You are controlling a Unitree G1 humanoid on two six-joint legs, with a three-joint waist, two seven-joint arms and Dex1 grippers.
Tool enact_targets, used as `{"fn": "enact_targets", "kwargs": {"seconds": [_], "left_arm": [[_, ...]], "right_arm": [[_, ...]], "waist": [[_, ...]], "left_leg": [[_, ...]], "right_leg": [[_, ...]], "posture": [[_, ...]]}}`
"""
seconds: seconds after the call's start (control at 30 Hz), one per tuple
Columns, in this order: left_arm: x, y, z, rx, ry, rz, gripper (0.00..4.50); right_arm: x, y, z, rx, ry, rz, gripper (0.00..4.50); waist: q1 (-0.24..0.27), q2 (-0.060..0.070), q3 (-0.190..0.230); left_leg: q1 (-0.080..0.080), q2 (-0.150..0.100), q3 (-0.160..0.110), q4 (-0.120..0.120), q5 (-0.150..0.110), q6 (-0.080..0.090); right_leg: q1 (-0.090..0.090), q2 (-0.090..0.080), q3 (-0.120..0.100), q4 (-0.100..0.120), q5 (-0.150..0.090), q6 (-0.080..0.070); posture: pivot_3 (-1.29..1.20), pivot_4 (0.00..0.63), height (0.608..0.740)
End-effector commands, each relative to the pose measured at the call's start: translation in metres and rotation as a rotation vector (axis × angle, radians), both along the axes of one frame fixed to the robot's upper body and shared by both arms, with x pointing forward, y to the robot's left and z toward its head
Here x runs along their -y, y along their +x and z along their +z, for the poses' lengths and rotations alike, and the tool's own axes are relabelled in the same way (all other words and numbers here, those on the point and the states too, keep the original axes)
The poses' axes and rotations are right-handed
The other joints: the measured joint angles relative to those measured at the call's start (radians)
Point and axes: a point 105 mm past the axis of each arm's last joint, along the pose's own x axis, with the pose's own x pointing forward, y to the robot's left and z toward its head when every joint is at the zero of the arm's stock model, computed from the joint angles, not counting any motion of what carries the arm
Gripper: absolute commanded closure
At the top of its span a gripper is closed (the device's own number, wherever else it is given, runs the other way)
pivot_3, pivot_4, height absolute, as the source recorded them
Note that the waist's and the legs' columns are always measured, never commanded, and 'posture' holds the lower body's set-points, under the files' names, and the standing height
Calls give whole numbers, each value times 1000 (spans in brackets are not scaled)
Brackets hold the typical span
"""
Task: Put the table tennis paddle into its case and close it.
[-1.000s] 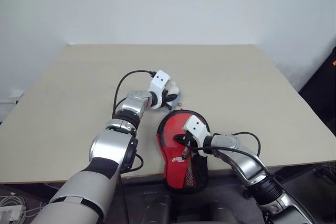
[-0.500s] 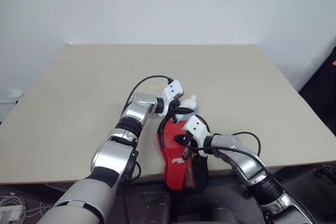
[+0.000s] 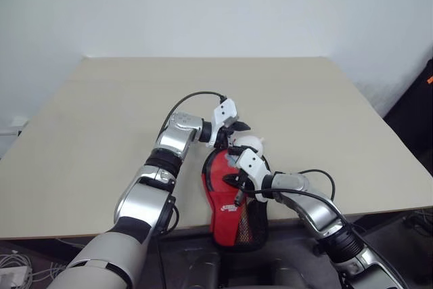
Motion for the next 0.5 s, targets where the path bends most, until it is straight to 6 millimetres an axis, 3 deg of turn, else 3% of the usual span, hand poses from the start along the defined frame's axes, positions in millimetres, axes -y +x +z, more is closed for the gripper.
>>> {"fn": "enact_targets", "kwargs": {"seconds": [0.03, 0.07, 0.17, 0.3, 0.43, 0.5], "left_arm": [[1, 4, 48, 75, -100, -4, 28], [0, 4, 53, 79, -109, 0, 28], [-8, 9, 70, 105, -142, 49, 631], [-28, 13, 90, 106, -216, 133, 2034], [-49, 8, 84, 78, -236, 194, 3477], [-57, 0, 71, 58, -229, 211, 4241]], "right_arm": [[1, 1, -2, 4, -17, 4, 4500], [1, 1, -2, 4, -17, 5, 4500], [1, 0, -2, 4, -17, 8, 4500], [4, -3, 3, 14, -17, 15, 4500], [15, -11, 20, 36, -13, 32, 4500], [22, -13, 32, 45, -5, 34, 4114]], "waist": [[-6, 0, 0], [-8, 0, 0], [-14, 0, 0], [-20, 0, 0], [-21, 1, 0], [-21, 1, 0]], "left_leg": [[0, 0, 0, 0, 0, 0], [0, 0, 0, 0, 0, 0], [0, 0, 0, 0, 0, 0], [0, 0, 0, 0, 2, -4], [0, 0, 1, 0, 3, -5], [0, -1, 1, 0, 3, -5]], "right_leg": [[0, 0, 0, 0, 0, 0], [0, 0, 0, 0, 0, 0], [1, 0, 0, 0, 0, 1], [1, 1, 0, 0, -1, 1], [0, 0, 1, 0, -1, 2], [0, 0, 2, 0, -1, 2]], "posture": [[0, 0, 715], [0, 0, 715], [0, 0, 715], [0, 0, 715], [0, 0, 715], [0, 0, 715]]}}
